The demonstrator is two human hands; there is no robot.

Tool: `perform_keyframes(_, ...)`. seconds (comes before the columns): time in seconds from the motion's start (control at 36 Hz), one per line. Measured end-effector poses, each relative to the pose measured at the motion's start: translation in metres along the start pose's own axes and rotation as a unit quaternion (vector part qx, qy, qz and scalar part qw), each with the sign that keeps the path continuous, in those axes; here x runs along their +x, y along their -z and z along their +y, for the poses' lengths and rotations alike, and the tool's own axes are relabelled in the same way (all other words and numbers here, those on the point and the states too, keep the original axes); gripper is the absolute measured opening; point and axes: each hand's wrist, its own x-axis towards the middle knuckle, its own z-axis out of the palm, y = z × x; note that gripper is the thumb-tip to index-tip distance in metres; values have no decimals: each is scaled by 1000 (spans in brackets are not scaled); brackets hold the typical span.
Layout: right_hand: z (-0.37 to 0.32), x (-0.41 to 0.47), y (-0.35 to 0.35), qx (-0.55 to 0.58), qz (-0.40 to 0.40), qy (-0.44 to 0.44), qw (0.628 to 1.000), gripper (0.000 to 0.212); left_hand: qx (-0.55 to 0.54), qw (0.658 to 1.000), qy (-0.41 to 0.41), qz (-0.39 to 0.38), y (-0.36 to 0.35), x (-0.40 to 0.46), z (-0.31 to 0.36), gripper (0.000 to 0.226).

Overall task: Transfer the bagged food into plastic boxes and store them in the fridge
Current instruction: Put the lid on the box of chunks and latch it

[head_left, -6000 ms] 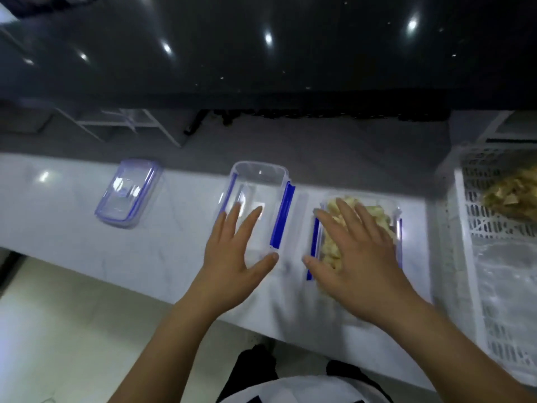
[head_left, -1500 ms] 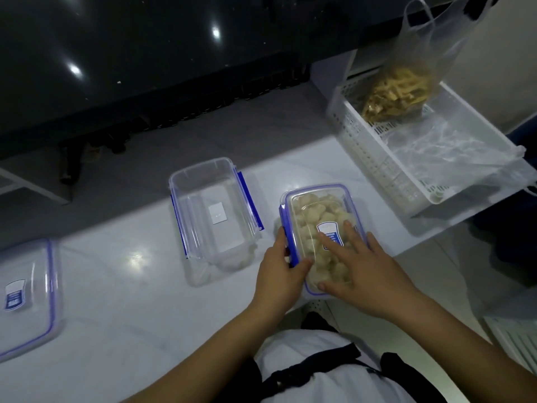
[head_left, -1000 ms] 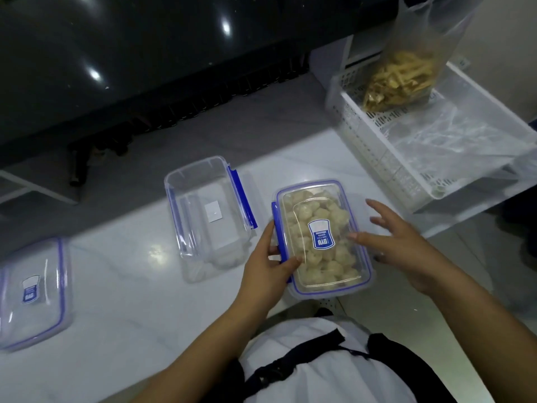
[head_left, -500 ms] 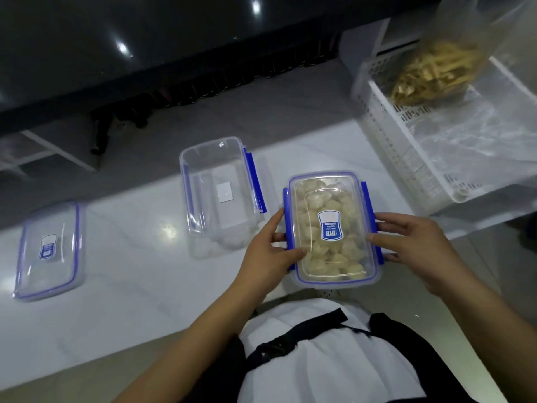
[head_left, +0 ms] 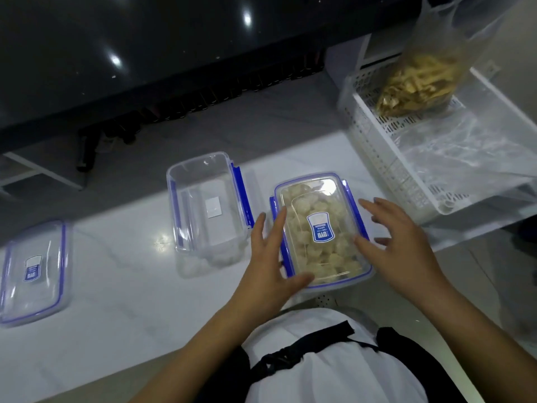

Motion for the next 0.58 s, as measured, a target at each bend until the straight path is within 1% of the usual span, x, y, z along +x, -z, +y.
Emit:
perform_keyframes(0.06, 1, -11, 5, -68, -51, 101, 991, 67, 127, 988, -78, -39, 3, -6, 1, 109)
perform_keyframes(0.08, 4, -15, 7, -126, -94, 142, 977, 70, 187, 976, -100, -54, 5, -8, 1, 103)
perform_keyframes(0.11, 8, -16, 9, -195, -144, 161, 957, 75, 232, 964, -108, -63, 6, -8, 1, 99)
perform_keyframes(0.14, 12, -16, 9, -262, -192, 158, 932, 78, 264, 956, -108, -69, 7, -6, 1, 97)
perform_keyframes(0.17, 16, -15, 9, -307, -221, 146, 914, 79, 286, 950, -105, -73, 7, -3, 1, 98)
perform_keyframes(0.19, 18, -13, 10, -314, -220, 144, 912, 77, 302, 945, -100, -78, 6, 2, 1, 100)
perform_keyframes(0.25, 20, -1, 12, -279, -186, 176, 925, 71, 313, 941, -90, -86, 5, 13, 4, 100)
perform_keyframes(0.28, 21, 6, 13, -283, -176, 190, 924, 68, 313, 942, -83, -85, 5, 20, 5, 98)
perform_keyframes(0.36, 23, 35, 19, -340, -187, 198, 900, 66, 291, 952, -64, -69, 2, 42, 11, 94)
perform_keyframes(0.47, 20, 75, 26, -371, -174, 214, 887, 67, 267, 961, -47, -58, 3, 79, 25, 91)
perform_keyframes(0.58, 12, 104, 32, -384, -162, 231, 879, 62, 280, 957, -37, -57, 10, 114, 37, 92)
